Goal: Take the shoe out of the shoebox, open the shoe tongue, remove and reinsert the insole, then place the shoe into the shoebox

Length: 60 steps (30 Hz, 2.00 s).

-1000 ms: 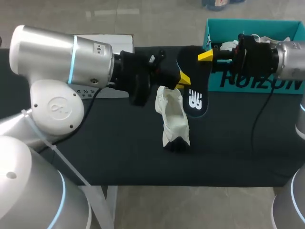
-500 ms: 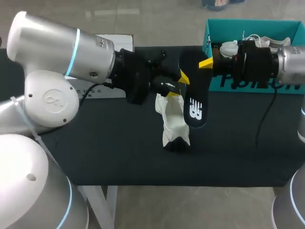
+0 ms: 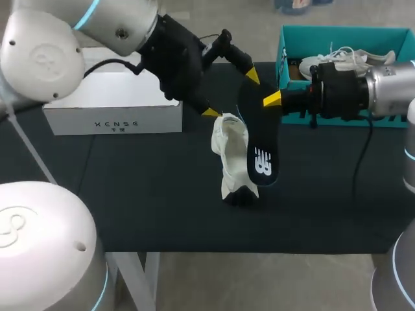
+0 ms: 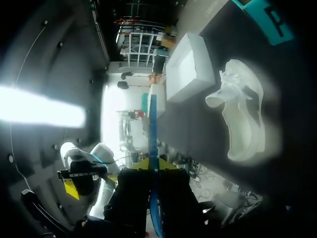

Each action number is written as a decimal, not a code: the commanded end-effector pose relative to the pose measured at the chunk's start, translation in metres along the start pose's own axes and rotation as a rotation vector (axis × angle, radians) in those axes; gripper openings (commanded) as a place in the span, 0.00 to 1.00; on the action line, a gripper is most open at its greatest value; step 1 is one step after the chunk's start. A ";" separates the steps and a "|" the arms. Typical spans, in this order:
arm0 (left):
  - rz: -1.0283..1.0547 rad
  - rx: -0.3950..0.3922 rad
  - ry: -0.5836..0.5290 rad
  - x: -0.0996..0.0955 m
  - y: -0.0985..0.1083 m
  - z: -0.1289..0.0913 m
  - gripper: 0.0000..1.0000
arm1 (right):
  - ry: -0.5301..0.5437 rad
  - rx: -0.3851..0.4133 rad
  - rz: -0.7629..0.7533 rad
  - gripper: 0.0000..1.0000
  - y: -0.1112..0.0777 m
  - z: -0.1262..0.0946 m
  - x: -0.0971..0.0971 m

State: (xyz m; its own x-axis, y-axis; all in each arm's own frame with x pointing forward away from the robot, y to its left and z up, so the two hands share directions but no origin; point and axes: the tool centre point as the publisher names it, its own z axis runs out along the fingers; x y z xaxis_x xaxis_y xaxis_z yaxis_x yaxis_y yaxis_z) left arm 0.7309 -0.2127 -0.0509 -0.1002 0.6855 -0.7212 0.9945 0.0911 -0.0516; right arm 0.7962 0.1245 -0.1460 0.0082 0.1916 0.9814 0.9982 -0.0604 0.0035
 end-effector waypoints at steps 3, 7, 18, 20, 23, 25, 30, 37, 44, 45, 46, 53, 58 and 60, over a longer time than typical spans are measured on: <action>-0.004 0.026 0.751 -0.023 0.012 -0.006 1.00 | 0.029 -0.005 -0.001 0.00 0.006 0.014 -0.003; 0.052 0.033 0.873 -0.027 0.016 -0.013 1.00 | 0.043 -0.010 -0.011 0.00 0.007 0.020 0.000; 0.213 -0.023 0.981 -0.020 0.018 -0.011 1.00 | 0.048 -0.030 -0.038 0.00 0.012 0.026 0.001; 0.241 -0.055 0.992 -0.018 0.023 -0.010 1.00 | 0.061 -0.034 -0.027 0.00 0.014 0.024 0.001; 0.260 -0.089 0.991 -0.014 0.029 -0.008 1.00 | 0.039 -0.040 -0.010 0.00 0.016 0.022 0.003; 0.233 -0.093 0.968 -0.012 0.032 -0.006 1.00 | 0.047 -0.035 -0.002 0.00 0.017 0.020 0.006; 0.195 -0.078 0.964 -0.006 0.034 -0.001 1.00 | 0.048 -0.023 0.002 0.00 0.015 0.018 0.011; 0.185 -0.083 0.934 -0.008 0.043 0.006 1.00 | 0.052 -0.009 0.005 0.00 0.013 0.020 0.012; 0.231 -0.104 0.870 -0.010 0.050 0.012 1.00 | 0.059 -0.009 0.017 0.00 0.012 0.020 0.011; 0.229 -0.105 0.868 -0.010 0.050 0.013 1.00 | 0.060 -0.009 0.019 0.00 0.012 0.020 0.011; 0.228 -0.099 0.861 -0.010 0.050 0.013 1.00 | 0.062 -0.010 0.021 0.00 0.013 0.019 0.010; 0.223 -0.091 0.831 -0.009 0.050 0.014 1.00 | 0.064 -0.010 0.024 0.00 0.014 0.018 0.010; 0.254 -0.048 0.682 -0.002 0.051 0.016 1.00 | 0.061 -0.007 0.028 0.00 0.014 0.015 0.010; 0.273 -0.031 0.586 0.004 0.051 0.018 1.00 | 0.063 -0.005 0.030 0.00 0.014 0.013 0.010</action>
State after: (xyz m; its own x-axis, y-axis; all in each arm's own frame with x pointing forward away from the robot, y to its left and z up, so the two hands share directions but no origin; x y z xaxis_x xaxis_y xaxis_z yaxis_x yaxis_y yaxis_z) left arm 0.7827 -0.2378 -0.0544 0.1035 0.9943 -0.0243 0.9904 -0.1008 0.0947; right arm 0.8116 0.1411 -0.1398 0.0331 0.1261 0.9915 0.9971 -0.0724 -0.0241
